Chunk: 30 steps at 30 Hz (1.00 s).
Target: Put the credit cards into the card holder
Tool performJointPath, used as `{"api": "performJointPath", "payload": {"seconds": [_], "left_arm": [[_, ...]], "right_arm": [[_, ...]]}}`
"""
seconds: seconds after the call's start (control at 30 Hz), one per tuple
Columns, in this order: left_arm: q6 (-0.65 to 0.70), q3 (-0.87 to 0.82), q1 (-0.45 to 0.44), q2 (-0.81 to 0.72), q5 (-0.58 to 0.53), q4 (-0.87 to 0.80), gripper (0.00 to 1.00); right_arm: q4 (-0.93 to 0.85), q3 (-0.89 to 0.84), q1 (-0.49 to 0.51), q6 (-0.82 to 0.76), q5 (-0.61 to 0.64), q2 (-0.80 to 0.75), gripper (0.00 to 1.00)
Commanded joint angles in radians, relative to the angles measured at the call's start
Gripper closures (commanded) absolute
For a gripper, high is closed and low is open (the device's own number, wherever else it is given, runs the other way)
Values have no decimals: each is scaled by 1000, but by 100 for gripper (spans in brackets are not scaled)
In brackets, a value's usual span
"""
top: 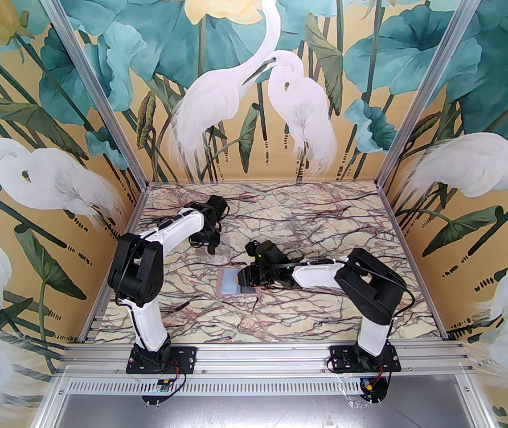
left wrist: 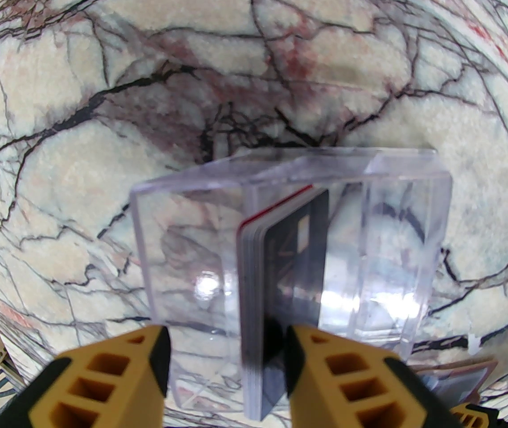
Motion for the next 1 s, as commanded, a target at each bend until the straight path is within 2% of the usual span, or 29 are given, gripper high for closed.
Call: {"api": "performJointPath", "payload": {"seconds": [0.0,0.63,0.7,0.77,0.8,0.9,0.97], "left_arm": [[-6,26,-5,3,-6,-35,52],[-2,53,-5,-24,-15,-71,62],[-3,50,-5,-27,-4,-68,58],[-6,43,-6,-33,28,-52,46],[-7,38,-5,-36,42,-43,44],[-16,32,-5,-31,80,-26,44],[-17,32,-5,-19,84,-25,47]], "right_arm": [[-15,17,0,-15,-17,22,62],[-12,15,1,-16,-19,18,62],[-13,16,1,-15,-19,20,62],[-13,15,0,-15,-19,20,62],[-13,15,0,-15,-20,20,62],[-15,16,0,-15,-20,20,62],[-15,16,0,-15,-20,20,62]]}}
